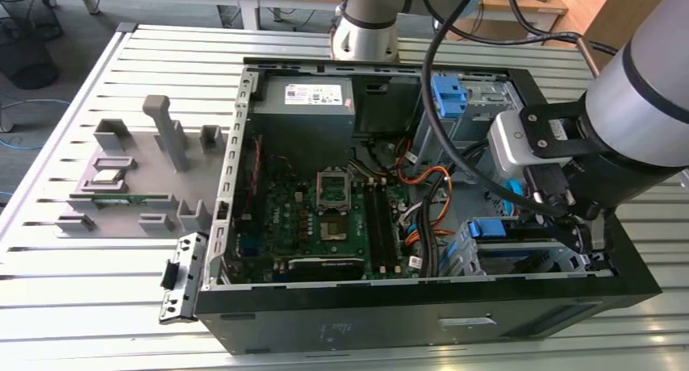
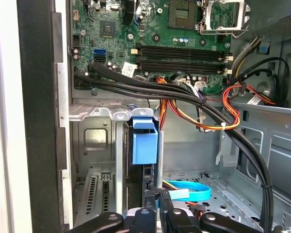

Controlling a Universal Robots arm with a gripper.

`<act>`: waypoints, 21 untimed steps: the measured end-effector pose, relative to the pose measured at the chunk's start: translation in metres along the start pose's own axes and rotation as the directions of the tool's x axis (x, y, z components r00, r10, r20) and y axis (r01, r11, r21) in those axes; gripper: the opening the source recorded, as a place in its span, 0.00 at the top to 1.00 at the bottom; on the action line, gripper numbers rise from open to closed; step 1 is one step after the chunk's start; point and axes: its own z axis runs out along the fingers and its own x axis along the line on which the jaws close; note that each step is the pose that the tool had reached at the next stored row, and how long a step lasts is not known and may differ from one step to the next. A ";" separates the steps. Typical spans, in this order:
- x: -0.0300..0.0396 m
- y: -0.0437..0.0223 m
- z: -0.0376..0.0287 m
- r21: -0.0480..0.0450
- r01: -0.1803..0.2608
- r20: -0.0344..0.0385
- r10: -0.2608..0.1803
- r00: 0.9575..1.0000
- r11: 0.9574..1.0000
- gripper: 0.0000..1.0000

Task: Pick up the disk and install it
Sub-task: 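Insert the first disk wire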

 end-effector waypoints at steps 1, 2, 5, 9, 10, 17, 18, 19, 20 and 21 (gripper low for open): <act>0.0004 0.0000 0.0002 0.000 0.000 0.001 0.000 1.000 1.000 0.84; 0.0007 0.0001 0.0004 0.001 0.000 0.001 0.000 1.000 1.000 0.84; 0.0019 0.0002 0.0012 0.002 0.001 0.004 -0.001 1.000 1.000 0.84; 0.0028 0.0003 0.0017 0.003 0.001 0.008 -0.001 1.000 1.000 0.84; 0.0030 0.0003 0.0018 0.003 0.001 0.008 -0.001 1.000 1.000 0.84; 0.0044 0.0005 0.0030 0.005 0.002 0.010 -0.002 1.000 1.000 0.84; 0.0048 0.0006 0.0034 0.005 0.003 0.010 -0.003 1.000 1.000 0.84; 0.0052 0.0007 0.0039 0.006 0.003 0.010 -0.003 1.000 1.000 0.84; 0.0056 0.0008 0.0043 0.006 0.004 0.010 -0.004 1.000 1.000 0.84; 0.0059 0.0009 0.0046 0.006 0.004 0.010 -0.004 1.000 1.000 0.84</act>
